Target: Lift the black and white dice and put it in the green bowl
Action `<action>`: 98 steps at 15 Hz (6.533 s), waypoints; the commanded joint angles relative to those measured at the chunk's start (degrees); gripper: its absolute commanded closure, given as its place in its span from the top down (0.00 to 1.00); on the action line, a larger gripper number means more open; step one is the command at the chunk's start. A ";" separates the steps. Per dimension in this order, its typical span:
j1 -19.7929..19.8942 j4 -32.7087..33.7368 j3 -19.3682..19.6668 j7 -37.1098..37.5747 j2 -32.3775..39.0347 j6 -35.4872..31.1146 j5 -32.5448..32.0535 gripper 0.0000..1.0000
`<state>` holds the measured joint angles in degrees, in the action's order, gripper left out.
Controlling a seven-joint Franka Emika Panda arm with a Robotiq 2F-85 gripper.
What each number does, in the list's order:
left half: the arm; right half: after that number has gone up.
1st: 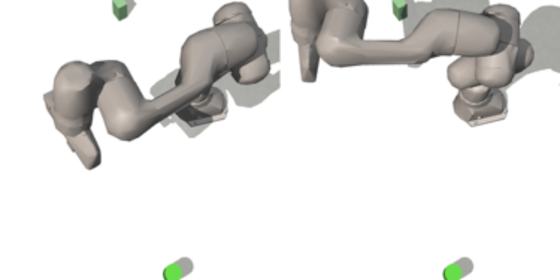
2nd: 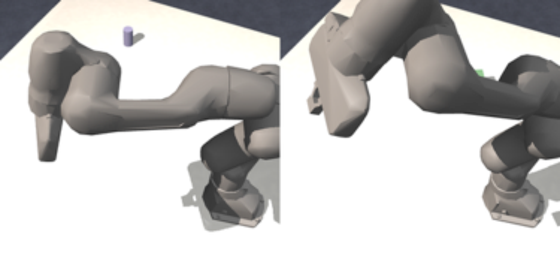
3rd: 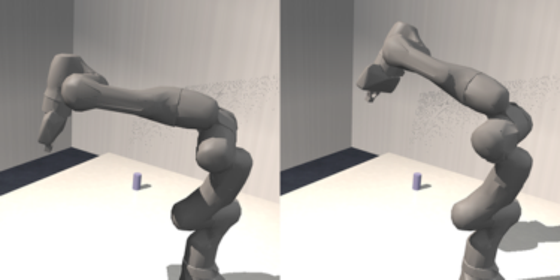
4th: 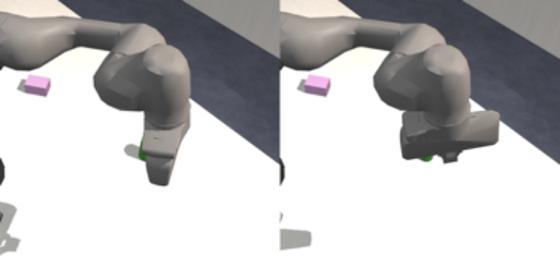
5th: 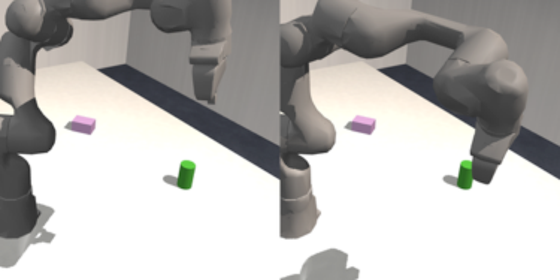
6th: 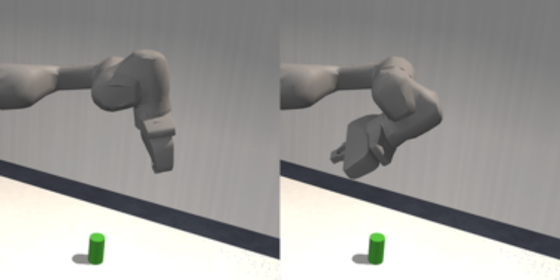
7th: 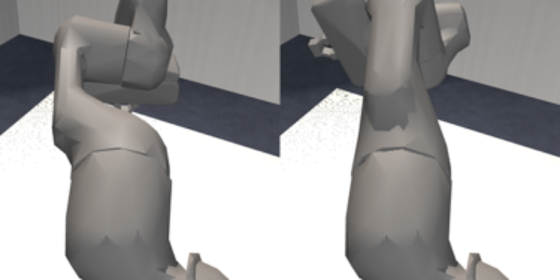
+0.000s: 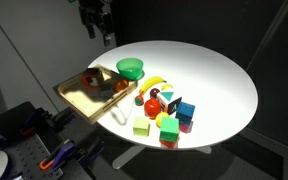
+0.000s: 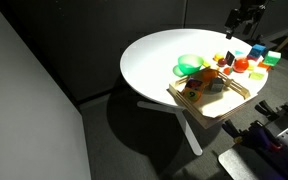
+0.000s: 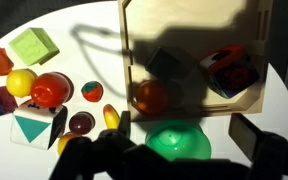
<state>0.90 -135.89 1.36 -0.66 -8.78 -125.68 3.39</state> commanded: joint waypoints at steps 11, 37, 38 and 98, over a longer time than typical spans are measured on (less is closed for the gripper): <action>1.83 0.91 2.33 -8.77 5.39 -6.34 -1.80 1.00; 8.46 17.72 7.75 0.40 23.39 -4.21 -1.41 1.00; 8.87 18.72 7.81 0.13 24.41 -3.74 -0.97 1.00; 11.33 27.05 9.96 -0.86 43.32 -14.29 -5.72 0.56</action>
<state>12.48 -110.39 10.78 -2.34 33.60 -140.18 -0.71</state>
